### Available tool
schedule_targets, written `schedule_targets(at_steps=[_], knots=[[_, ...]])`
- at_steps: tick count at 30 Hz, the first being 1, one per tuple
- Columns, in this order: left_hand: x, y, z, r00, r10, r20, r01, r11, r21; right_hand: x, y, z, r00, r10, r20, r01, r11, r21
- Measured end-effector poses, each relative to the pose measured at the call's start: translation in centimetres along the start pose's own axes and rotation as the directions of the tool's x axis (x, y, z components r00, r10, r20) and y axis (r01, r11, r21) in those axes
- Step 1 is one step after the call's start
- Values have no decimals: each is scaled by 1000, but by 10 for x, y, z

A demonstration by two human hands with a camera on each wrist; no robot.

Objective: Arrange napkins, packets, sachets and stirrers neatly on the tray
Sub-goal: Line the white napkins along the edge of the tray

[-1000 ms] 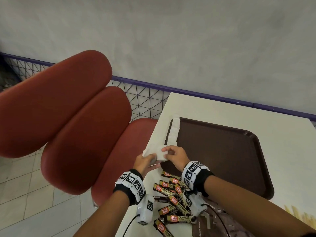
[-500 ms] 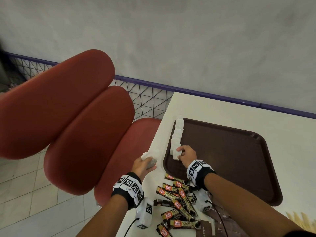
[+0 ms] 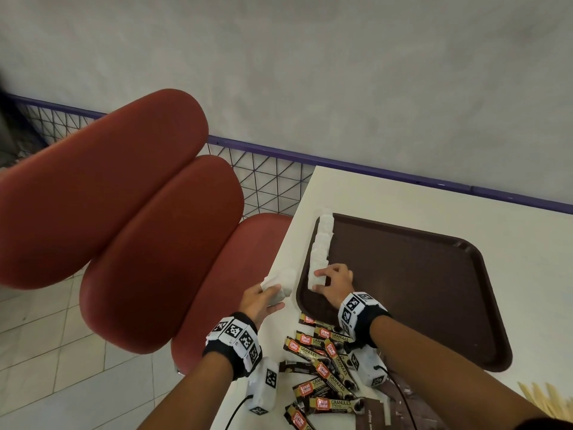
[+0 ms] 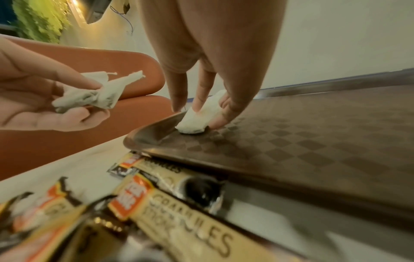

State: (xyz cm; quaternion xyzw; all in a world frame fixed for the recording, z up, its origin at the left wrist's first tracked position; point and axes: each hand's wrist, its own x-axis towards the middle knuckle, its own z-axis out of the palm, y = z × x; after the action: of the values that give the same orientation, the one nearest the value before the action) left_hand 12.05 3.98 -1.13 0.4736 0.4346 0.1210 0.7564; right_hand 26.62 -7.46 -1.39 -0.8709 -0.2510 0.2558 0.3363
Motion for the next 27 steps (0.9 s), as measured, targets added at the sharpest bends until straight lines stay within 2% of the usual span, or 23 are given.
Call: schedule_targets(at_steps=[4,9,13,15,18,21,23,27], knots=[[-4,4,7,1000,-4,-9,4,1000,-8,-13,-4,-5,998,-59,-31,61,996,69],[-8,7,17,1000,5,8,-5,1000,-8,-28,-17,-1,984,-169,61,148,954,261],[-12,8,23,998,10,62,-10,1000,3,-35,-24,-2,969,-206,135,134,902,410],[-12,7,24,997,18,70,-19,1000,11,-35,-23,-5,976,-184,117,116,891,439],[-12,7,21,999,20,45,-20,1000,-1,-28,-13,-11,994,-106,-21,105,902,418],[-11,5,13,1000,15,-10,-15,1000,-3,-21,-1,-17,990,-18,-141,72,920,384],[-11,5,8,1000,13,-24,-13,1000,-3,-18,6,-17,988,6,-152,46,940,339],[-12,5,5,999,12,-35,-13,999,-34,-16,10,-11,996,5,-89,13,982,190]])
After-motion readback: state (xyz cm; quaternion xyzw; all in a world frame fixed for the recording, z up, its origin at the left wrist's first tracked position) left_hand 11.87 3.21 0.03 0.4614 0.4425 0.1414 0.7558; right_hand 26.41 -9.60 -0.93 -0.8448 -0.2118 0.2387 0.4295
